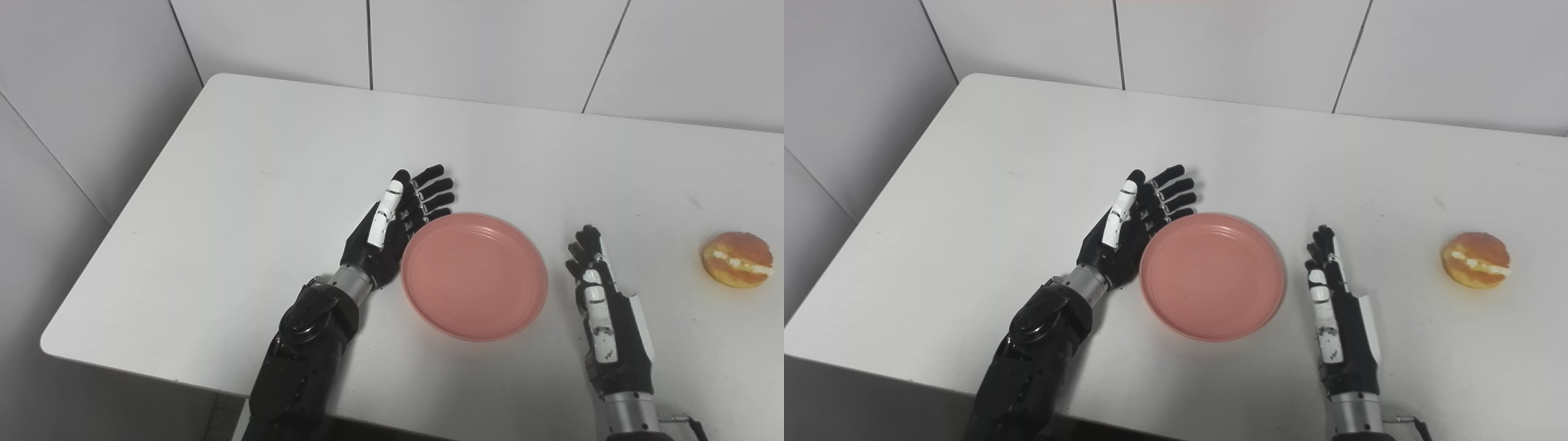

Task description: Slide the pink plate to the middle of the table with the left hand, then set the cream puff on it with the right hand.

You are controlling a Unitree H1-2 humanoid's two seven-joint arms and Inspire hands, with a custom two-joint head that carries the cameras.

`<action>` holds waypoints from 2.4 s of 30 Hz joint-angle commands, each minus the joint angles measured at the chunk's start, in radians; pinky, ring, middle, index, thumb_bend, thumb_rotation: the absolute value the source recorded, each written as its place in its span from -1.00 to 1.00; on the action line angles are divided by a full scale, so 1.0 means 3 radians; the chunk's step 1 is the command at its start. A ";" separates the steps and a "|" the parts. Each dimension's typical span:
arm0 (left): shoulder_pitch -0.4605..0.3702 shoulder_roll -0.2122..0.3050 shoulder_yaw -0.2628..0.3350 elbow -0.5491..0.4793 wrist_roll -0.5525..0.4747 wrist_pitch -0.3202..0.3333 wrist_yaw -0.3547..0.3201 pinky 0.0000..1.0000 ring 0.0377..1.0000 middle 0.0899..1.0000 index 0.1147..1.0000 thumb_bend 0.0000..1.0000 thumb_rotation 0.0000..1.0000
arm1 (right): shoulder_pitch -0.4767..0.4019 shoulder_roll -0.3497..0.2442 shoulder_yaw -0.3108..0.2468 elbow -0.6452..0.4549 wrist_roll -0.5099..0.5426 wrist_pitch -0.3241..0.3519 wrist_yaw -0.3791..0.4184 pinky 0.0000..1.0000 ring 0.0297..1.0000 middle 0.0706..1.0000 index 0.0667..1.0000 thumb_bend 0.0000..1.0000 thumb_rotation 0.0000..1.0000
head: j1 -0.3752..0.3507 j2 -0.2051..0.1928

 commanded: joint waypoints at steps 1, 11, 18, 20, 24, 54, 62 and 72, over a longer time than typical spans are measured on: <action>0.0007 -0.0027 0.0001 -0.0038 0.0063 -0.0079 0.0028 0.73 0.72 0.70 0.64 -0.12 1.00 | -0.0035 0.0039 -0.0005 -0.0044 0.0070 -0.0009 -0.0004 0.99 0.98 1.00 1.00 -0.31 1.00 | -0.0004 0.0005; 0.0003 -0.0039 0.0024 -0.0042 0.0194 -0.0202 0.0070 0.74 0.72 0.71 0.66 -0.12 1.00 | -0.0146 -0.0032 -0.0021 -0.0129 -0.0030 -0.0036 -0.0028 1.00 1.00 1.00 1.00 -0.23 1.00 | -0.0143 0.0000; -0.0001 -0.0036 0.0063 -0.0005 0.0205 -0.0294 0.0080 0.75 0.72 0.70 0.64 -0.09 1.00 | -0.0321 -0.0137 -0.0128 -0.0411 -0.0170 0.0129 -0.0066 0.96 0.96 0.99 1.00 -0.17 1.00 | -0.0211 0.0003; 0.0010 -0.0038 0.0066 -0.0008 0.0195 -0.0308 0.0073 0.75 0.72 0.69 0.63 -0.08 1.00 | -0.0363 -0.0153 -0.0156 -0.0506 -0.0160 0.0223 -0.0061 0.96 0.95 0.98 1.00 -0.14 1.00 | -0.0226 0.0001; 0.0040 -0.0050 0.0064 -0.0059 0.0195 -0.0293 0.0092 0.74 0.71 0.69 0.63 -0.08 1.00 | -0.0467 -0.0206 -0.0199 -0.0657 -0.0238 0.0356 -0.0073 0.95 0.93 0.95 1.00 -0.10 1.00 | -0.0270 0.0019; 0.0057 0.0069 0.0241 0.0093 0.0047 -0.0448 -0.0059 0.70 0.68 0.66 0.61 -0.07 1.00 | -0.1067 -0.1134 -0.0551 -0.0706 -0.1986 0.0825 -0.0238 0.48 0.72 0.82 0.89 0.48 0.35 | -0.0907 -0.0078; 0.0065 0.0091 0.0268 0.0215 -0.0026 -0.0554 -0.0140 0.70 0.68 0.67 0.63 -0.08 1.00 | -0.1018 -0.1296 -0.0619 -0.0700 -0.2114 0.1011 -0.0161 0.58 0.82 0.91 0.89 0.59 0.14 | -0.1244 -0.0169; 0.0034 0.0185 0.0361 0.0513 -0.0185 -0.0724 -0.0361 0.73 0.70 0.68 0.63 -0.07 1.00 | -0.1018 -0.1413 -0.0593 -0.0808 -0.2553 0.1406 0.0093 0.54 0.89 0.98 0.96 0.71 0.15 | -0.1698 -0.0242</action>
